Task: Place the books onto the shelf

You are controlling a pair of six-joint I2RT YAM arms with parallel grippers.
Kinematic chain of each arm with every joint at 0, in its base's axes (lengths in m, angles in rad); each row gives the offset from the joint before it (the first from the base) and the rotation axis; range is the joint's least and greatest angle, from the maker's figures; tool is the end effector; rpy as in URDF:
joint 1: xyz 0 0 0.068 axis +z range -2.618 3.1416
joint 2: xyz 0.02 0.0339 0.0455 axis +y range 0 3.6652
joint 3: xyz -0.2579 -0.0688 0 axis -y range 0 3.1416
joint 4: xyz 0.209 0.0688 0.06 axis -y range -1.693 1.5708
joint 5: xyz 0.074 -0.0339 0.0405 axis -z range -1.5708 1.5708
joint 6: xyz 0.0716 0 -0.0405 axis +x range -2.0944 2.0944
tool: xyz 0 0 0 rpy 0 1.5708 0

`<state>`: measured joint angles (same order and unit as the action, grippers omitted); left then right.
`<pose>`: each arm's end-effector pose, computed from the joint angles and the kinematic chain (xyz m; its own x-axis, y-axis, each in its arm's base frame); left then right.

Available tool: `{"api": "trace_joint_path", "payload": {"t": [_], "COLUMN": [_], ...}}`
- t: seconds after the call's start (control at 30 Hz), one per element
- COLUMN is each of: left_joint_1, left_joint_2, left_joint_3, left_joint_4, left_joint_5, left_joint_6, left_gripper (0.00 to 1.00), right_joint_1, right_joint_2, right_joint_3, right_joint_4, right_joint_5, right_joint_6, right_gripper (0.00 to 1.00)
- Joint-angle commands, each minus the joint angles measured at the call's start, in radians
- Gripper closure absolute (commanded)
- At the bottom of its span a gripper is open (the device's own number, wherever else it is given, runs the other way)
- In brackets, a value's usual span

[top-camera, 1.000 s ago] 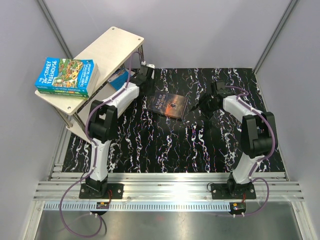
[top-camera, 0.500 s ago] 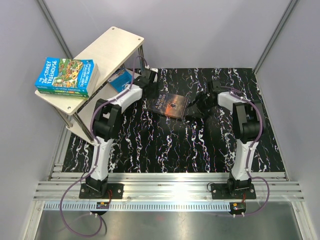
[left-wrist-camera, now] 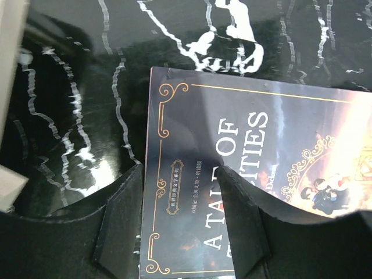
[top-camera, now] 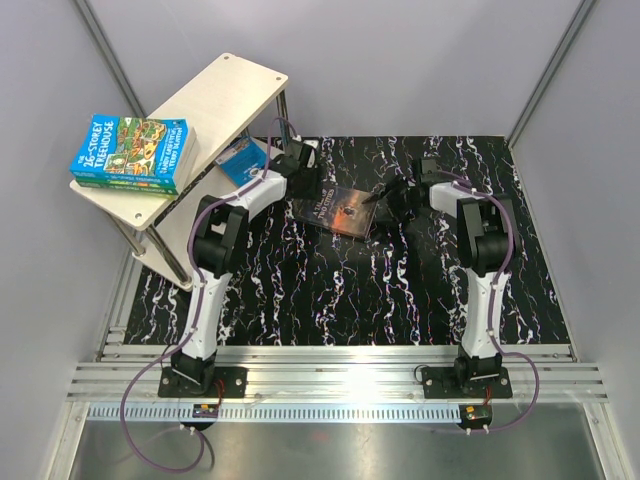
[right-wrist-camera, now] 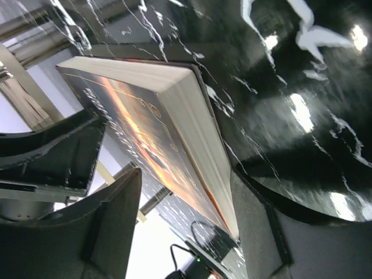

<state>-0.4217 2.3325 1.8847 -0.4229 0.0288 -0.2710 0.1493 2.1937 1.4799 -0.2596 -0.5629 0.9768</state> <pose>0.4610 -0.2091 0.1524 -0.7864 0.0595 -0.6149 0.2237 0.9552 -0.1937 0.4328 0.1037 0.1202 -0.8078 0.5872 0.0508 0.4410 0.5450 0.7131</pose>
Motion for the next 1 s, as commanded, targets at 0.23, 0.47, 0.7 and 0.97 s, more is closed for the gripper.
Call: {"api": "trace_joint_path", "payload": {"t": [0.23, 0.47, 0.7, 0.97], "left_joint_1": [-0.103, -0.135, -0.138, -0.138], "left_joint_2": [0.05, 0.06, 0.062, 0.071], "left_joint_3": [-0.047, -0.041, -0.041, -0.025], "left_joint_4": [0.032, 0.055, 0.055, 0.052], "left_joint_5": [0.235, 0.263, 0.267, 0.275], "left_joint_6": [-0.059, -0.102, -0.106, -0.125], "left_gripper": [0.45, 0.46, 0.46, 0.46], "right_joint_1": [-0.002, 0.003, 0.027, 0.039], "right_joint_2": [-0.014, -0.069, -0.109, -0.144], "right_joint_3": [-0.018, -0.033, -0.059, -0.029], "right_joint_4": [0.158, 0.206, 0.247, 0.266], "right_joint_5": [-0.043, -0.061, -0.081, -0.1], "right_joint_6": [0.085, 0.1, 0.117, 0.119], "right_gripper": [0.4, 0.41, 0.41, 0.41]}}
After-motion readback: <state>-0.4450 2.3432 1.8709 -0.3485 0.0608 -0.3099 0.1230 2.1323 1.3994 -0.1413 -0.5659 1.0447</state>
